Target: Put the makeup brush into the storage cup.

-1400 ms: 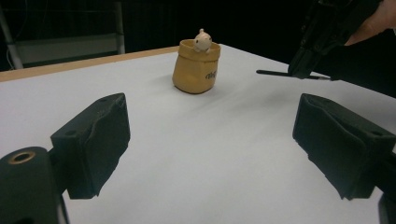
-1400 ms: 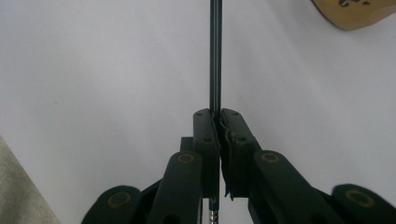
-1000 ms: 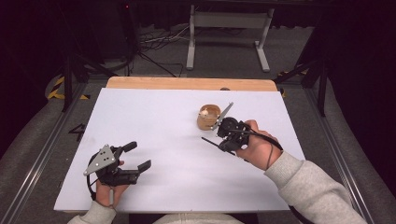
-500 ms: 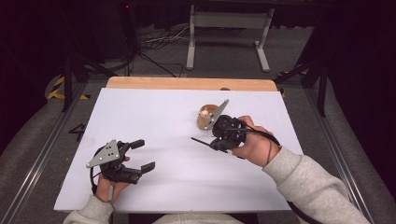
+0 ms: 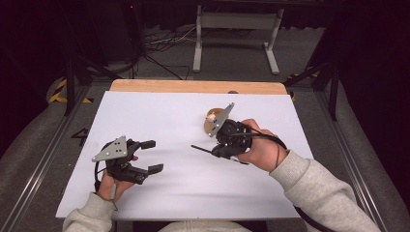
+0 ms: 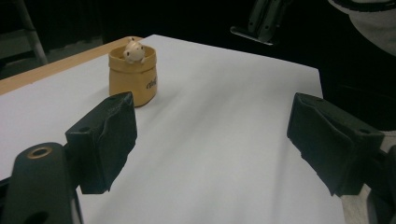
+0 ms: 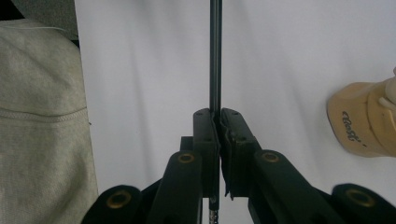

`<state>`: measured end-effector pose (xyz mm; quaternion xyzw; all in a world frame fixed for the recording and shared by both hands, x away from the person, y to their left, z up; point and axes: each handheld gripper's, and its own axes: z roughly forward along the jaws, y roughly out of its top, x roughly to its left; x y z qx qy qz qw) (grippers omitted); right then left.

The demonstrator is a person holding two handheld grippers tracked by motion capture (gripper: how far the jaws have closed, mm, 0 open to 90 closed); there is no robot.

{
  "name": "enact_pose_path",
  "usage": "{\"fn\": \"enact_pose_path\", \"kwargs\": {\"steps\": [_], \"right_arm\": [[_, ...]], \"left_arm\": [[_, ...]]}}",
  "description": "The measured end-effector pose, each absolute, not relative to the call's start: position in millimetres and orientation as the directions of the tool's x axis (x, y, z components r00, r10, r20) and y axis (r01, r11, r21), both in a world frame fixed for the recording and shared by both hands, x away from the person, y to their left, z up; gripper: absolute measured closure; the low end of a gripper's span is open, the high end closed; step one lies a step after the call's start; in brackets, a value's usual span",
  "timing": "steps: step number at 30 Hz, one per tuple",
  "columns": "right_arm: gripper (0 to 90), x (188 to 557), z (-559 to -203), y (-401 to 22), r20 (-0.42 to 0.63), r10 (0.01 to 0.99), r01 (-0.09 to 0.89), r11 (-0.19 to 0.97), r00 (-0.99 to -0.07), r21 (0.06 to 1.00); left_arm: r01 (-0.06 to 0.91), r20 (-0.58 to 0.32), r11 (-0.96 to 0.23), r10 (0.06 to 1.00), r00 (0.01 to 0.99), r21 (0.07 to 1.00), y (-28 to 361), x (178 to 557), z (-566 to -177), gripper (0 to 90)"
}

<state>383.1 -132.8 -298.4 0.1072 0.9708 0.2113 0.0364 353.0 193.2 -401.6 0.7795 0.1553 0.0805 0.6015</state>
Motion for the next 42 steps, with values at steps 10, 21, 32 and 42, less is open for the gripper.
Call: {"fn": "enact_pose_path", "kwargs": {"steps": [10,21,32,42], "right_arm": [[85.9,381,-299,-122,-0.036,0.170,0.140,0.899,-0.985,0.414],[85.8,377,-300,-112,-0.031,0.116,0.095,0.914,-0.993,0.393],[85.8,374,-301,-109,-0.032,0.066,0.049,0.921,-0.997,0.385],[85.8,372,-301,-103,-0.030,0.027,0.013,0.927,-0.999,0.376]], "left_arm": [[0.109,-0.043,-0.244,0.260,0.965,0.964,173,360,-389,16.7],[0.094,-0.043,-0.278,0.184,0.982,0.956,156,366,-385,22.0],[0.098,-0.070,-0.325,0.098,0.993,0.941,142,369,-385,28.7],[0.092,-0.074,-0.350,0.062,0.995,0.932,139,371,-386,35.5]]}}
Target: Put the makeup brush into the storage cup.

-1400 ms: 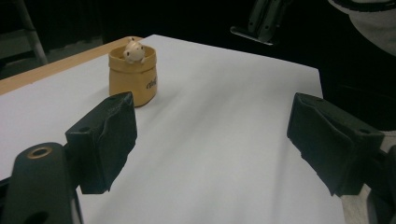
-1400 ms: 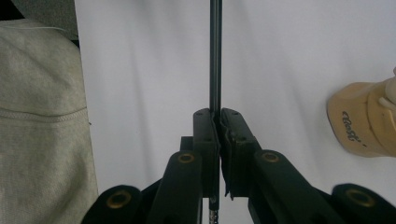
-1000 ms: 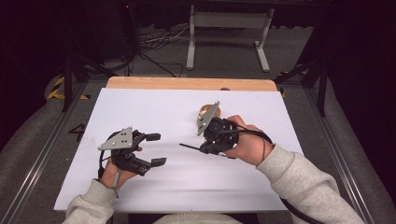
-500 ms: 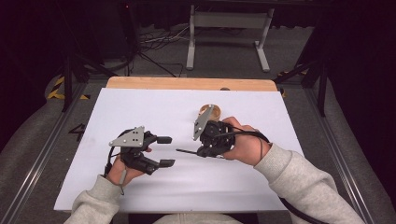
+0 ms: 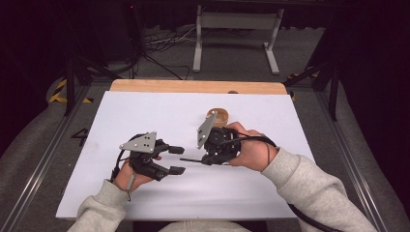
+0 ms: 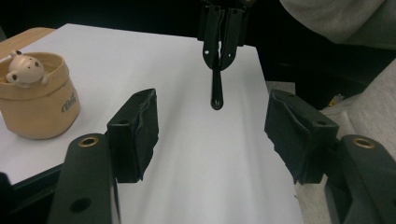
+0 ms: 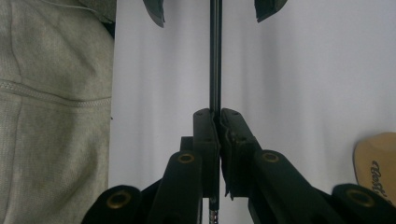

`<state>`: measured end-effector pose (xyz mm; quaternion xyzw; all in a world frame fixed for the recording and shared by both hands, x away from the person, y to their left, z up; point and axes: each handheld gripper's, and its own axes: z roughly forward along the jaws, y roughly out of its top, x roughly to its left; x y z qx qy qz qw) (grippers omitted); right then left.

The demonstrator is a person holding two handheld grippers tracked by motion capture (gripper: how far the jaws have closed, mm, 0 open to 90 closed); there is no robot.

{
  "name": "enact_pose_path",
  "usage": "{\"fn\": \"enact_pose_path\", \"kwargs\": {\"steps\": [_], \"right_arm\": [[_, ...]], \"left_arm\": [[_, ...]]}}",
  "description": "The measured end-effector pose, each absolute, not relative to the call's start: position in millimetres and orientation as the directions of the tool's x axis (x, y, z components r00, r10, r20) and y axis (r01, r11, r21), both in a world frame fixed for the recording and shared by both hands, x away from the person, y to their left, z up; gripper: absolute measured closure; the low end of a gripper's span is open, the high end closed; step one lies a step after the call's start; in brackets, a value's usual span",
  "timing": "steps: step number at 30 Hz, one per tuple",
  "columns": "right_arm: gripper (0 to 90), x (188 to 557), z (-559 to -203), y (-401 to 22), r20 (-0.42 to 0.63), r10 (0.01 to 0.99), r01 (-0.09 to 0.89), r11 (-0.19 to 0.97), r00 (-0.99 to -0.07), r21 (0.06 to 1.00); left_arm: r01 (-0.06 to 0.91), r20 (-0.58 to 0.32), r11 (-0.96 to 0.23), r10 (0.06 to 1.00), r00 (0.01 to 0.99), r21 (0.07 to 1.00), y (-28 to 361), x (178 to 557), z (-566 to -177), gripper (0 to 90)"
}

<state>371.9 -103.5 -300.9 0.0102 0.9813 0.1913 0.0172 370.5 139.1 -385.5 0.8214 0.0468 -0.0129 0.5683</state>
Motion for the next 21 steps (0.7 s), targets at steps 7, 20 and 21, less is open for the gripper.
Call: {"fn": "enact_pose_path", "kwargs": {"steps": [7,20,21], "right_arm": [[85.8,371.0,-302.8,-99.6,-0.028,0.011,0.000,0.928,-1.000,0.372],[85.8,370.9,-307.3,-94.6,-0.025,-0.004,-0.013,0.931,-1.000,0.364],[85.8,370.9,-307.5,-94.2,-0.023,-0.008,-0.016,0.932,-1.000,0.363]], "left_arm": [[0.088,-0.077,-0.362,0.046,0.996,0.928,137.6,371.7,-387.5,37.9],[0.087,-0.086,-0.386,0.020,0.996,0.918,132.5,371.8,-391.0,53.6],[0.087,-0.087,-0.388,0.018,0.996,0.918,131.9,371.4,-391.0,55.4]]}}
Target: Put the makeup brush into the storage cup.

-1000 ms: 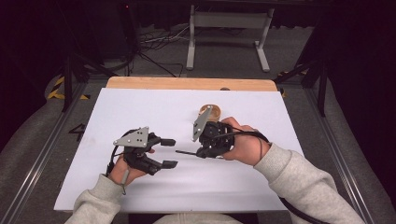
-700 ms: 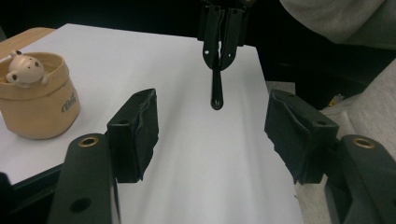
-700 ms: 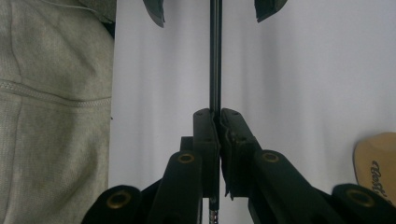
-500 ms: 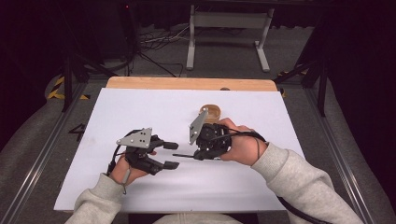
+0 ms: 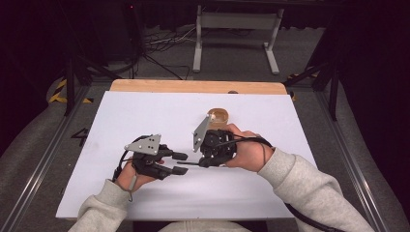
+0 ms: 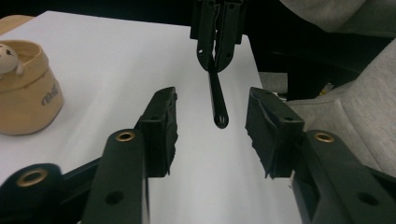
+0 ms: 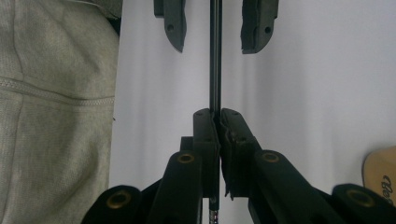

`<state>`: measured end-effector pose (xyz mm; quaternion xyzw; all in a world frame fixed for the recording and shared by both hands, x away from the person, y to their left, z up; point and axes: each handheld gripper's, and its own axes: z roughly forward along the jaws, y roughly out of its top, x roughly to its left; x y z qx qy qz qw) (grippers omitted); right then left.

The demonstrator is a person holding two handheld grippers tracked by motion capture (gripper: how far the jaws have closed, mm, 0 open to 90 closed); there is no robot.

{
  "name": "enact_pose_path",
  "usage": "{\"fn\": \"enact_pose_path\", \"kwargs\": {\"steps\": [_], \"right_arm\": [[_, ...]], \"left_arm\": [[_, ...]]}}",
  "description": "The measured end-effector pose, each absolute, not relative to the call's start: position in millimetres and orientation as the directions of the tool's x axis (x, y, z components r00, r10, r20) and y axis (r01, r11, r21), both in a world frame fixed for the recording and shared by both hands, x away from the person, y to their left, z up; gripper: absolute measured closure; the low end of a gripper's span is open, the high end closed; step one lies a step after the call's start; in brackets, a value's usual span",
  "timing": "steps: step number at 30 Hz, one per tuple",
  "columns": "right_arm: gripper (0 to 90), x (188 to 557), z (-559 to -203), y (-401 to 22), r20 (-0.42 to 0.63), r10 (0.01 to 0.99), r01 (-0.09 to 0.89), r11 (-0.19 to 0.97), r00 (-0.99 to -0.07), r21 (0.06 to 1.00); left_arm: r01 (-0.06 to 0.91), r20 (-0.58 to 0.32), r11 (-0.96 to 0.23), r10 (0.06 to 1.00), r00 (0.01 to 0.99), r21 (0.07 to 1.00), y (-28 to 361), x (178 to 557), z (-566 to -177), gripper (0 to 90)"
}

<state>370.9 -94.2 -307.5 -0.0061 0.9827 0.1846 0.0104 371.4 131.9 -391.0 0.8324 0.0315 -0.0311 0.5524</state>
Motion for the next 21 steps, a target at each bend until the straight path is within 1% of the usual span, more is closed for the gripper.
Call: {"fn": "enact_pose_path", "kwargs": {"steps": [3,5,8,11,13,21], "right_arm": [[85.8,371.0,-308.3,-92.7,-0.021,-0.013,-0.020,0.934,-1.000,0.357],[85.8,370.3,-308.7,-91.5,-0.018,-0.016,-0.022,0.935,-1.000,0.354],[85.8,369.5,-309.4,-89.8,-0.016,-0.035,-0.038,0.934,-0.999,0.356],[85.8,368.8,-310.1,-88.5,-0.016,-0.046,-0.049,0.933,-0.999,0.357],[85.8,368.9,-310.3,-88.4,-0.015,-0.048,-0.050,0.932,-0.999,0.359],[85.8,370.0,-311.7,-90.4,-0.012,-0.053,-0.054,0.930,-0.999,0.364]], "left_arm": [[0.079,-0.079,-0.391,0.017,0.997,0.917,131.4,370.2,-390.8,62.0],[0.086,-0.089,-0.391,0.010,0.996,0.916,131.6,370.2,-390.3,63.0],[0.085,-0.092,-0.391,0.003,0.996,0.916,132.5,370.1,-389.7,67.0],[0.070,-0.078,-0.398,-0.002,0.997,0.915,133.4,368.9,-389.1,74.5],[0.066,-0.073,-0.404,-0.003,0.997,0.912,133.4,368.4,-389.0,77.8],[0.054,-0.064,-0.426,-0.010,0.998,0.903,131.2,366.7,-390.1,82.8]]}}
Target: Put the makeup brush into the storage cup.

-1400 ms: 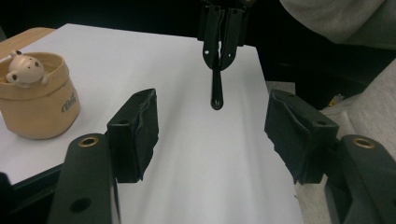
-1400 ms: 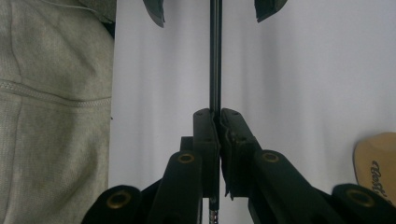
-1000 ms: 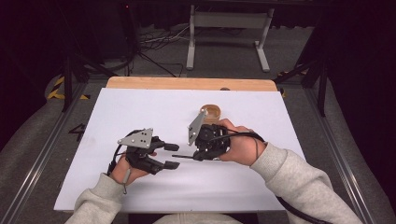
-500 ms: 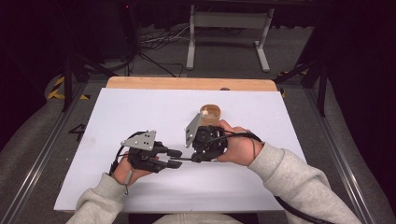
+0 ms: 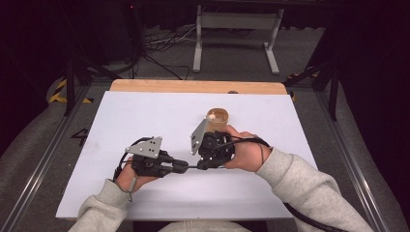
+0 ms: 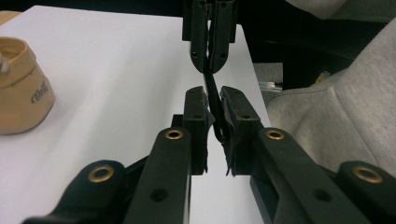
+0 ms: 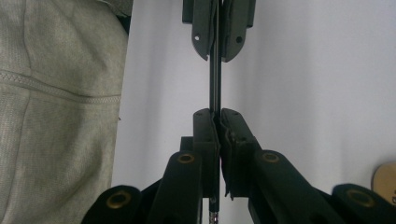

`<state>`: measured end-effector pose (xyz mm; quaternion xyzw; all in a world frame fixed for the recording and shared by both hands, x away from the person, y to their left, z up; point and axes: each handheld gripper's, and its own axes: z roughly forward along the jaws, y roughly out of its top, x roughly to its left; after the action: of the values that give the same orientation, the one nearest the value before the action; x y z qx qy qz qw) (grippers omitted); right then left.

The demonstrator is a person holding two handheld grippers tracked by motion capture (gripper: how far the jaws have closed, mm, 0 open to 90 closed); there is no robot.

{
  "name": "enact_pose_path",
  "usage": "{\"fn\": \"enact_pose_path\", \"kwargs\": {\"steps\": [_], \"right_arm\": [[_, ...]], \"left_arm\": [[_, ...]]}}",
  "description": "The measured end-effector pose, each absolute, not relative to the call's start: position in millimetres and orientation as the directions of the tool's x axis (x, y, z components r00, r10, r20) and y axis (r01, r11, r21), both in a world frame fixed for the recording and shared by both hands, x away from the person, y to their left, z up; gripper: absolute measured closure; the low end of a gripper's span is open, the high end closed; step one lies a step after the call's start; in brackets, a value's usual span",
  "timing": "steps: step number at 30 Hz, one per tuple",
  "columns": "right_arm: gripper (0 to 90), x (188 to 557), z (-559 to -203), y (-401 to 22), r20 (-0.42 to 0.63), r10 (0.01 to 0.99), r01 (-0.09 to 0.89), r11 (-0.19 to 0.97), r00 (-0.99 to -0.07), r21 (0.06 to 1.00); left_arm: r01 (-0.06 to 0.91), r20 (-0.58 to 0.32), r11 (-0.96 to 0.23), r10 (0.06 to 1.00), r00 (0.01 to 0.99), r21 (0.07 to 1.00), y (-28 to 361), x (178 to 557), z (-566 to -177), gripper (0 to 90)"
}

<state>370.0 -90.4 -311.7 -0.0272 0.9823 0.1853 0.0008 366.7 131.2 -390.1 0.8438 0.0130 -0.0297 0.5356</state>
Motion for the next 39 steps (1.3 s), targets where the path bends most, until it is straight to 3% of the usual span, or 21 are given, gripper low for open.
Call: {"fn": "enact_pose_path", "kwargs": {"steps": [14,22,30,39], "right_arm": [[84.7,371,-313,-92,0.009,-0.045,-0.038,0.922,-0.999,0.385],[65.5,369,-309,-109,0.009,-0.012,-0.006,0.879,-1.000,0.477],[58.9,369,-310,-134,-0.007,0.030,0.022,0.855,-1.000,0.518],[58.5,371,-319,-156,0.015,0.073,0.070,0.844,-0.997,0.531]], "left_arm": [[0.049,-0.057,-0.426,-0.005,0.998,0.903,133,367,-391,85.0],[0.064,-0.064,-0.409,0.014,0.998,0.910,138,367,-390,85.1],[0.064,-0.065,-0.405,0.013,0.998,0.912,140,368,-389,85.1],[0.061,-0.060,-0.409,0.015,0.998,0.911,143,367,-387,85.0]]}}
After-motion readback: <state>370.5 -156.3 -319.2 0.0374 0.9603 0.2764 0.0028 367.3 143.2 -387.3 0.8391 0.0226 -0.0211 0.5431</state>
